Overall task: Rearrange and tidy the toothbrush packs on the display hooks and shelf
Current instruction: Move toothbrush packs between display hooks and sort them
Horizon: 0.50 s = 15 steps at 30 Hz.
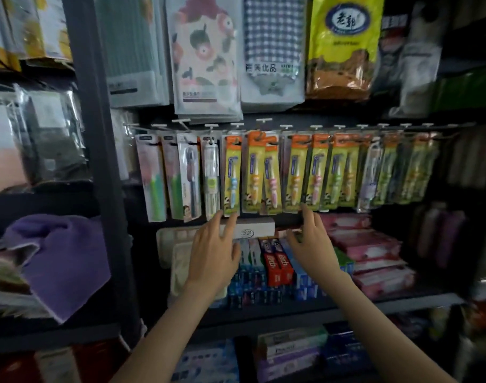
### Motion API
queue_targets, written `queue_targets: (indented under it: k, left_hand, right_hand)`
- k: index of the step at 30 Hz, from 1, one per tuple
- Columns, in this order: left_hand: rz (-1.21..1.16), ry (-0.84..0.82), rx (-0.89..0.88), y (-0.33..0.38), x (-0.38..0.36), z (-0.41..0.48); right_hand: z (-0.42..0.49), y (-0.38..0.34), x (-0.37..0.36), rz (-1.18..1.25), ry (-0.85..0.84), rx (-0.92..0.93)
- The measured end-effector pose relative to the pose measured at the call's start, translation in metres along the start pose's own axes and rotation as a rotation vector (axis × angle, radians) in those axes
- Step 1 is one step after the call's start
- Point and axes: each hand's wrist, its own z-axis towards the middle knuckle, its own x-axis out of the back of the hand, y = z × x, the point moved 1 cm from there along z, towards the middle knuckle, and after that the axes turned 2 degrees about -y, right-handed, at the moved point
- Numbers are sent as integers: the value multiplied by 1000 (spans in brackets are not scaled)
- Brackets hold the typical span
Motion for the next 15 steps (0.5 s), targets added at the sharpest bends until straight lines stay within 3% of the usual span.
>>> queue_targets:
  k: [6, 15]
  left_hand:
    - [102, 172, 16, -49, 19, 5]
    - [468, 414, -13, -179, 77, 5]
  right_hand:
    - [19, -25, -23, 39, -10, 152]
    - [54, -130, -101, 135, -32, 328]
